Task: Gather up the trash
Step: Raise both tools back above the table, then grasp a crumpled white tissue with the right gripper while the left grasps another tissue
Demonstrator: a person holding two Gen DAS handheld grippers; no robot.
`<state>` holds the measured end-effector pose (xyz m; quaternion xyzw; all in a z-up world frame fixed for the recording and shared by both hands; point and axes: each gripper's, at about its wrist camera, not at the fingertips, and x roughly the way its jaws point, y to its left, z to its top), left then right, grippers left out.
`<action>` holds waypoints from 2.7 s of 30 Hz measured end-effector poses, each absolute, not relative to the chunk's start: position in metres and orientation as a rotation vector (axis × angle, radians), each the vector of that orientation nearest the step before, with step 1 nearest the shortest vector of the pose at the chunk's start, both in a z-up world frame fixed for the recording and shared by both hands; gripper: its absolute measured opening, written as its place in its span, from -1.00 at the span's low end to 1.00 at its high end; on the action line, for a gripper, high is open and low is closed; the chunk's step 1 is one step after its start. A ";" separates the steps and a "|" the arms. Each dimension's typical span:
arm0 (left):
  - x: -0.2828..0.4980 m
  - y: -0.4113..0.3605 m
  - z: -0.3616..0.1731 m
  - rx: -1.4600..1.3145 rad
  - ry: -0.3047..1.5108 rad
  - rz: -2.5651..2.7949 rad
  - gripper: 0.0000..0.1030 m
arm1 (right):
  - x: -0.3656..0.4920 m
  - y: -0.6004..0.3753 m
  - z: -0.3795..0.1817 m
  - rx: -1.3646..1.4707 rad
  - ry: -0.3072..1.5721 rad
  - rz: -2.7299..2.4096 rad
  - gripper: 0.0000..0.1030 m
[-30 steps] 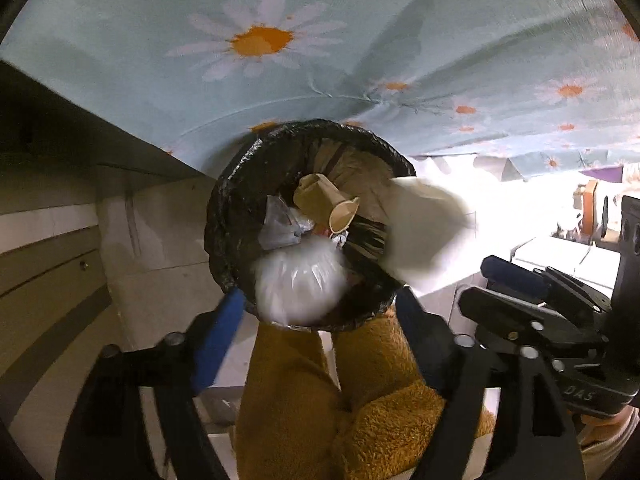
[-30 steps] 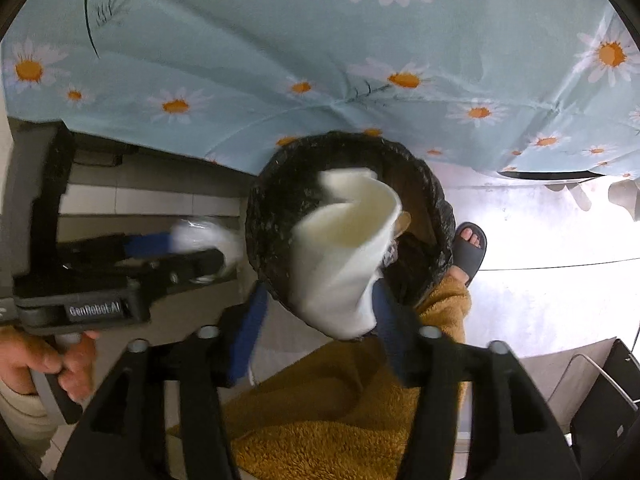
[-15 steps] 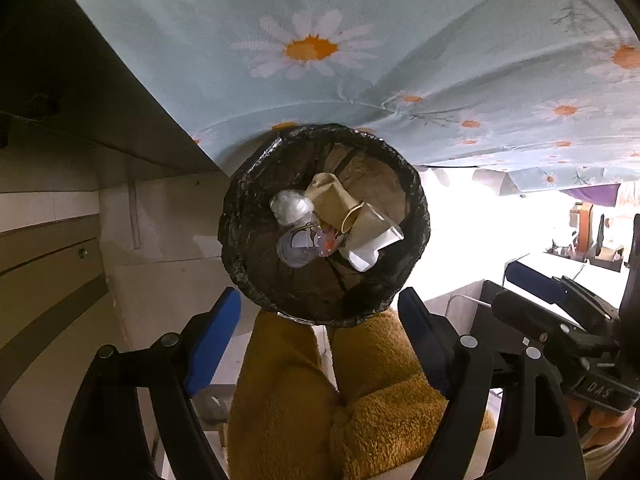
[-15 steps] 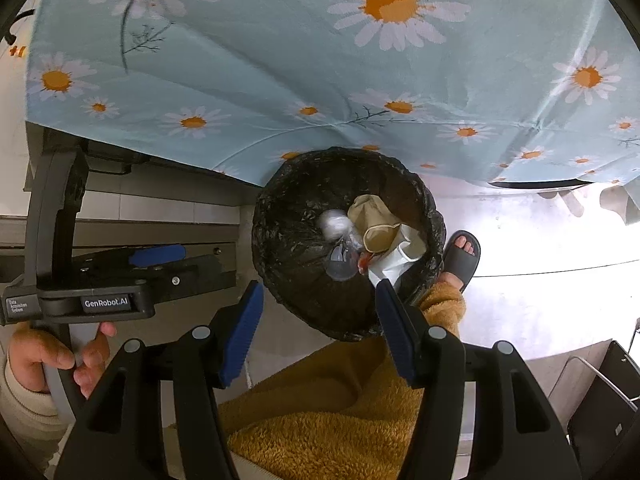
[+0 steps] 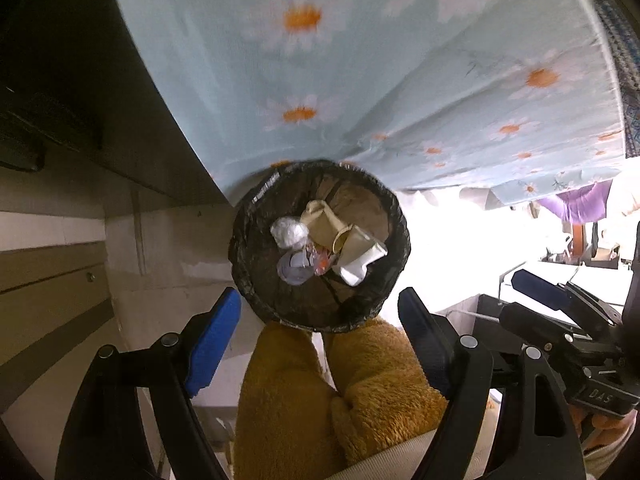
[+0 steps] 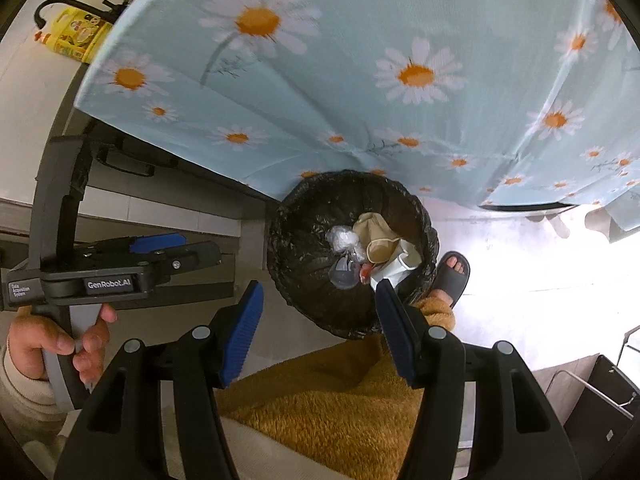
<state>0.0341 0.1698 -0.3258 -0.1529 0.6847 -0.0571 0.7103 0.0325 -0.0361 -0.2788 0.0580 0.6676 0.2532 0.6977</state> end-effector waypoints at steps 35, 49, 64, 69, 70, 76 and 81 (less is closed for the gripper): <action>0.061 0.203 -0.154 -0.356 1.089 -0.189 0.52 | 0.116 -0.028 -0.113 0.058 1.103 0.580 0.14; 0.112 0.210 -0.142 -0.413 1.060 0.009 0.52 | 0.244 -0.028 -0.102 0.046 1.038 0.698 0.14; 0.183 0.175 -0.125 -0.387 1.106 0.193 0.52 | 0.342 -0.031 -0.148 0.116 1.099 0.878 0.25; 0.202 0.163 -0.123 -0.378 1.121 0.250 0.52 | 0.364 -0.023 -0.163 0.148 1.135 0.976 0.25; 0.204 0.162 -0.123 -0.379 1.122 0.256 0.52 | 0.366 -0.021 -0.165 0.155 1.138 0.991 0.25; 0.213 0.156 -0.124 -0.381 1.137 0.312 0.52 | 0.378 -0.016 -0.178 0.161 1.163 1.067 -0.29; 0.218 0.152 -0.128 -0.386 1.140 0.337 0.52 | 0.384 -0.017 -0.182 0.146 1.173 1.090 -0.47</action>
